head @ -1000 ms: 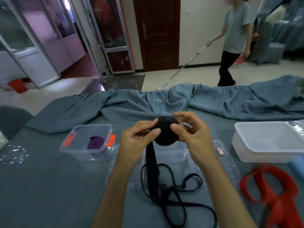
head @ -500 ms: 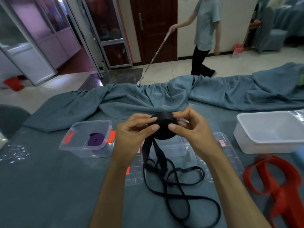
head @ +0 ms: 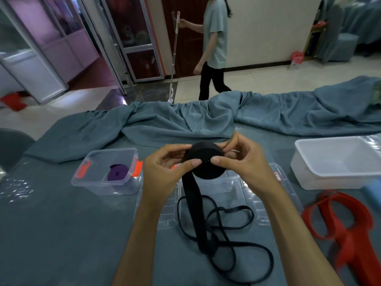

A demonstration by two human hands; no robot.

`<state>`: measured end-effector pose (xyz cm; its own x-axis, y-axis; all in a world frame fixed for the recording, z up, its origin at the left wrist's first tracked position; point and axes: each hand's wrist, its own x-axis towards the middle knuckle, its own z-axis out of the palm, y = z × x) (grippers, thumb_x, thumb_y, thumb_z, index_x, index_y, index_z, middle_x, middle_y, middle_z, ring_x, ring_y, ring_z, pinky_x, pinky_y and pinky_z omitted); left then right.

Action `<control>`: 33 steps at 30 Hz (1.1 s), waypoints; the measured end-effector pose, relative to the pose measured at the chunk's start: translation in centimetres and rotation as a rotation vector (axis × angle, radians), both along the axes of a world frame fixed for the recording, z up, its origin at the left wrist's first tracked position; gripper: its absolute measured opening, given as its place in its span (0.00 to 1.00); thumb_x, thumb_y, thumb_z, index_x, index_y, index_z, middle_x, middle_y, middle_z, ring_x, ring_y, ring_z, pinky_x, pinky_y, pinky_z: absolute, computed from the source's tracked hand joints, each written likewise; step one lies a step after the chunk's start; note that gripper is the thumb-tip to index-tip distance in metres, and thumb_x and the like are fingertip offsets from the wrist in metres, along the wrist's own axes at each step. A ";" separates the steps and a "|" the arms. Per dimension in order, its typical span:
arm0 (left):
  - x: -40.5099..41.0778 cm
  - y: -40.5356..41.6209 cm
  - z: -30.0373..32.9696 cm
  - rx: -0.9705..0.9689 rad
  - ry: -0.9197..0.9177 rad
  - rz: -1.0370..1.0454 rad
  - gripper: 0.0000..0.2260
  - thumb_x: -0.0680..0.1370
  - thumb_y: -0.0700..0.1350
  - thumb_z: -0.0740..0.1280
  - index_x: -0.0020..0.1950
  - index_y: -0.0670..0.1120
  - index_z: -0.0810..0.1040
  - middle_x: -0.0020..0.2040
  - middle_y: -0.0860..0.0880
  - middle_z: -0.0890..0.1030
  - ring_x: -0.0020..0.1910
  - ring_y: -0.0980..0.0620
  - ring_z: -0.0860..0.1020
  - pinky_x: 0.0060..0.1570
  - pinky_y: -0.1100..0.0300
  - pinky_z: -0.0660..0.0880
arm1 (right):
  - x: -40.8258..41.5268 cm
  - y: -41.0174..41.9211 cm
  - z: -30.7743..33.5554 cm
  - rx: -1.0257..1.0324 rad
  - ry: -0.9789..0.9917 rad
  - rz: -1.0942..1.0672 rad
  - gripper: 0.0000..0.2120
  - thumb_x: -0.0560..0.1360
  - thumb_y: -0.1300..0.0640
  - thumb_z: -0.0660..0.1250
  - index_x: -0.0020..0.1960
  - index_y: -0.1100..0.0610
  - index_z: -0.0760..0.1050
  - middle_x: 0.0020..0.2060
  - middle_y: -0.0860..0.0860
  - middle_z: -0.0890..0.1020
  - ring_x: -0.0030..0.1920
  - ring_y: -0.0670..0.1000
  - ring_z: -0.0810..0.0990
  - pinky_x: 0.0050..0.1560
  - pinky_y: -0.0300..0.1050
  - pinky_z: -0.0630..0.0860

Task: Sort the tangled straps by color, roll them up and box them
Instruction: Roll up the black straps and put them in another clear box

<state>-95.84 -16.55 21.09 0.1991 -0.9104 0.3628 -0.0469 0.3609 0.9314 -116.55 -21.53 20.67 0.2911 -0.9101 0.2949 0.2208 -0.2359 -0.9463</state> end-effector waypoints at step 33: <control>-1.4 -0.1 -1.3 0.016 0.065 -0.089 0.11 0.71 0.45 0.82 0.51 0.52 0.89 0.53 0.46 0.88 0.54 0.48 0.87 0.55 0.62 0.82 | -1.7 0.4 -1.4 0.031 -0.033 0.084 0.17 0.71 0.51 0.83 0.52 0.52 0.78 0.49 0.50 0.86 0.48 0.53 0.88 0.44 0.45 0.83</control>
